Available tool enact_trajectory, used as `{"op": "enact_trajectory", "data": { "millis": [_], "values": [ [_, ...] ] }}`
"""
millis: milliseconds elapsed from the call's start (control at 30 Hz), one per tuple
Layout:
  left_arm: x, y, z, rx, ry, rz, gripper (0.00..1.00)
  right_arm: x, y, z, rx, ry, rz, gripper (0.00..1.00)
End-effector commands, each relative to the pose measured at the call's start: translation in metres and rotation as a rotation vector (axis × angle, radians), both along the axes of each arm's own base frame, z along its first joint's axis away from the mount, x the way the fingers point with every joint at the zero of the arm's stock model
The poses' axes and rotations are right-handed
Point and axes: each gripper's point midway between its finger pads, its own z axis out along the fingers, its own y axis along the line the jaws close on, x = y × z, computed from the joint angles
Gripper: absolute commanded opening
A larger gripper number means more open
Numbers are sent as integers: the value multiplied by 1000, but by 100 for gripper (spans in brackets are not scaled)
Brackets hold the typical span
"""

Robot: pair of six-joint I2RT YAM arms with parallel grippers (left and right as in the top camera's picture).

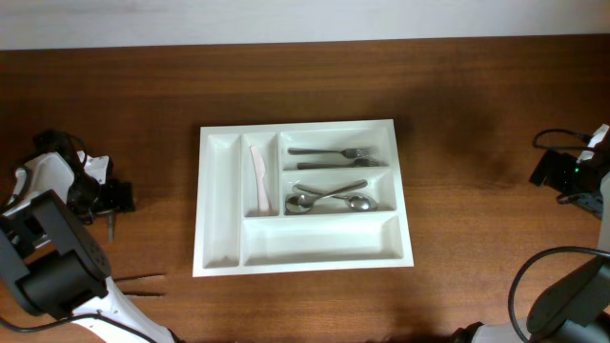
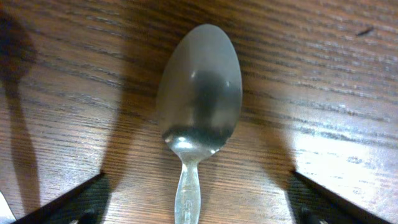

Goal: Pack container
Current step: 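Lower the left gripper over a metal spoon, then close the left gripper on the spoon handle and lift it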

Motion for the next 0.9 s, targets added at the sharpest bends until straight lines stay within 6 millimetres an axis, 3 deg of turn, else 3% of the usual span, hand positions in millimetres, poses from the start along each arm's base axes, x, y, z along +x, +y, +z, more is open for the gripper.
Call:
{"op": "enact_trajectory", "data": {
  "millis": [0,67,200,633,867],
  "values": [
    [-11,-8,-24,-50,58,-8,76,0,-1,-2,3,3,-10,99],
    [-10,-8,-24,-49,57,-8,55,0,-1,-2,4,3,-10,99],
    [-8,-6,-23,-44,48,-7,29,0,-1,-2,4,3,-10,99],
    [-8,-6,-21,-46,51,3,3,0,-1,-2,3,3,-10,99],
    [6,1,-3,-33,26,8,2,0,-1,-2,4,3,-10,99]
  ]
}}
